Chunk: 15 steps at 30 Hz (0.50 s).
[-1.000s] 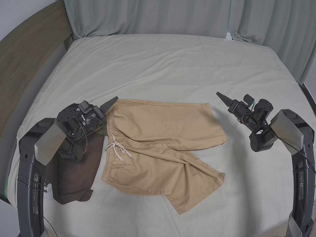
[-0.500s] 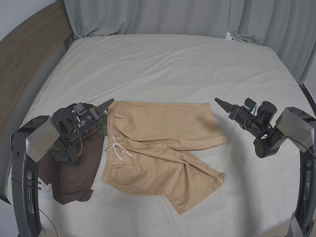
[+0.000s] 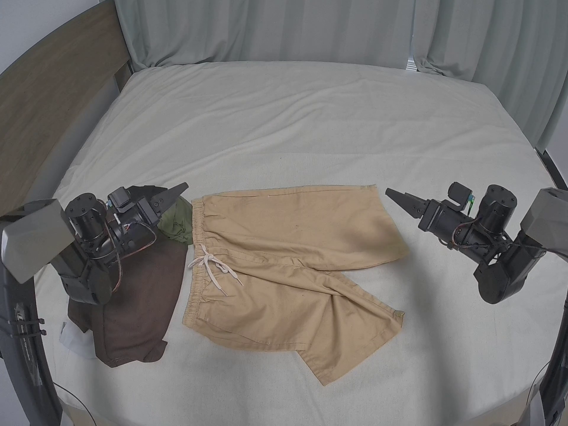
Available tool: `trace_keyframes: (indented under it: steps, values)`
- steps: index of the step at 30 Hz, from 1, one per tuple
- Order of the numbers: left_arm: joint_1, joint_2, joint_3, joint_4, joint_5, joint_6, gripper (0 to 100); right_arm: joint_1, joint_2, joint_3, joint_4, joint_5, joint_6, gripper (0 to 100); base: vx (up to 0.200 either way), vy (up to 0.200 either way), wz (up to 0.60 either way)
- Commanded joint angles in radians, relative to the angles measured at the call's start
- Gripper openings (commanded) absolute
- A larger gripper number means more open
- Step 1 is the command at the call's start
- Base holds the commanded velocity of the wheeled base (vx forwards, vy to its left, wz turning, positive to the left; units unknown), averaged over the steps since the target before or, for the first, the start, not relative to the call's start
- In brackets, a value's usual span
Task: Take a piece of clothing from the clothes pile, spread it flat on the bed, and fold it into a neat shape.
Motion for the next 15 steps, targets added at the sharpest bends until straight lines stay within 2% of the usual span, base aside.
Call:
trace_keyframes:
  steps: [1, 5, 7, 12, 15]
  values:
    - [0.006, -0.164, 0.183, -0.001, -0.063, 0.073, 100, 0.021, -0.102, 0.154, -0.013, 0.002, -0.043, 100, 0.000, 0.000, 0.00]
    - [0.005, -0.187, 0.240, -0.001, -0.088, 0.113, 100, 0.021, -0.108, 0.220, -0.033, 0.002, -0.058, 100, 0.000, 0.000, 0.00]
    - [0.011, -0.208, 0.281, -0.001, -0.127, 0.185, 100, 0.021, -0.110, 0.305, -0.066, 0.002, -0.070, 100, 0.000, 0.000, 0.00]
    - [0.054, -0.220, 0.344, -0.001, -0.219, 0.272, 100, 0.036, -0.108, 0.342, -0.063, 0.002, -0.078, 100, 0.000, 0.000, 0.00]
    - [0.071, -0.242, 0.377, 0.001, -0.238, 0.323, 100, 0.030, -0.108, 0.348, -0.062, 0.003, -0.078, 100, 0.000, 0.000, 0.00]
